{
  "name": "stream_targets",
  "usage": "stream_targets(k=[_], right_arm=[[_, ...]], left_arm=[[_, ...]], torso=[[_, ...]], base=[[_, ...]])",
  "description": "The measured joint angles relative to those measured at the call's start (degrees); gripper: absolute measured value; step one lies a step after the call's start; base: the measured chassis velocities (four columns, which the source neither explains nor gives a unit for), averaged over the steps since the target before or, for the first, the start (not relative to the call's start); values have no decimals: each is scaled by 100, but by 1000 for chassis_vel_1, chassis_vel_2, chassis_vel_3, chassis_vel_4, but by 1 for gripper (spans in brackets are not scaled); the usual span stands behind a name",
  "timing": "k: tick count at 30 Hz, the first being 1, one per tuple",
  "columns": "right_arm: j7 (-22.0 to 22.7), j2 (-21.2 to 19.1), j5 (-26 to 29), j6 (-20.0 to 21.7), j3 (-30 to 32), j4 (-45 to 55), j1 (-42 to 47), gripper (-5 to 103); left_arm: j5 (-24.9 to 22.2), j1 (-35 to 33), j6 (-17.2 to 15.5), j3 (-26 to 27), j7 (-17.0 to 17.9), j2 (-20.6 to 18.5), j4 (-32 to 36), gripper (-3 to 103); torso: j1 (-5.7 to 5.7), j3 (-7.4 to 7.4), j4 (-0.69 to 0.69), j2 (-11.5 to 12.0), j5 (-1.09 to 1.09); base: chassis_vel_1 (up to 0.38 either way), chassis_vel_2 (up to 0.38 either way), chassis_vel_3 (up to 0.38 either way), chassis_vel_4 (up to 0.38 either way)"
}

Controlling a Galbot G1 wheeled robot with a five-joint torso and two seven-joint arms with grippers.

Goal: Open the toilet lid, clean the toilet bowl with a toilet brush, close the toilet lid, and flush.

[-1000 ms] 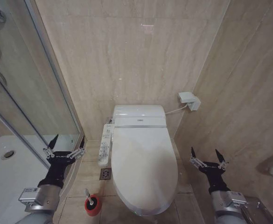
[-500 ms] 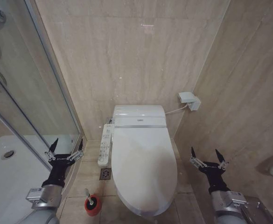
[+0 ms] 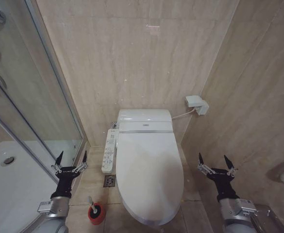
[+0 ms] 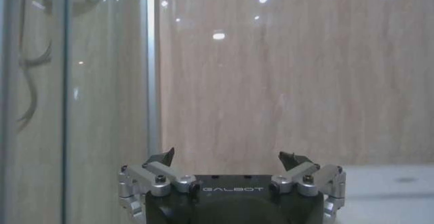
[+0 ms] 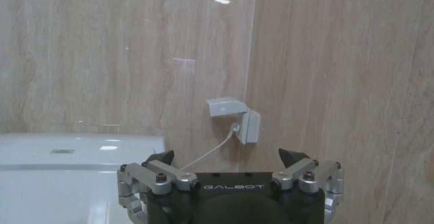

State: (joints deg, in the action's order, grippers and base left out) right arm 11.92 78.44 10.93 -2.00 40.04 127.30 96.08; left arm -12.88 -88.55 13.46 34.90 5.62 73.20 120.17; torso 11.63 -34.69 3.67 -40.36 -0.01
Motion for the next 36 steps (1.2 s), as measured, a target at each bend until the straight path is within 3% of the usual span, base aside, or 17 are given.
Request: stream_targets(k=[8,16,36], right_arm=[[0,0,0,0,0,0,0,100],[0,0,0,0,0,0,0,100],[0,0,0,0,0,0,0,100]], left_arm=[[0,-206,-196,102,-9,-44,515,100],[-38,-119,123,129,143,27,-240,100],[103,43,282,-55,93,163,-393,100]], torso=[[0,0,0,0,3],[0,0,1,0,1],[0,0,0,0,2]], base=[[0,0,0,0],[0,0,0,0],[-45,41,44,-38]])
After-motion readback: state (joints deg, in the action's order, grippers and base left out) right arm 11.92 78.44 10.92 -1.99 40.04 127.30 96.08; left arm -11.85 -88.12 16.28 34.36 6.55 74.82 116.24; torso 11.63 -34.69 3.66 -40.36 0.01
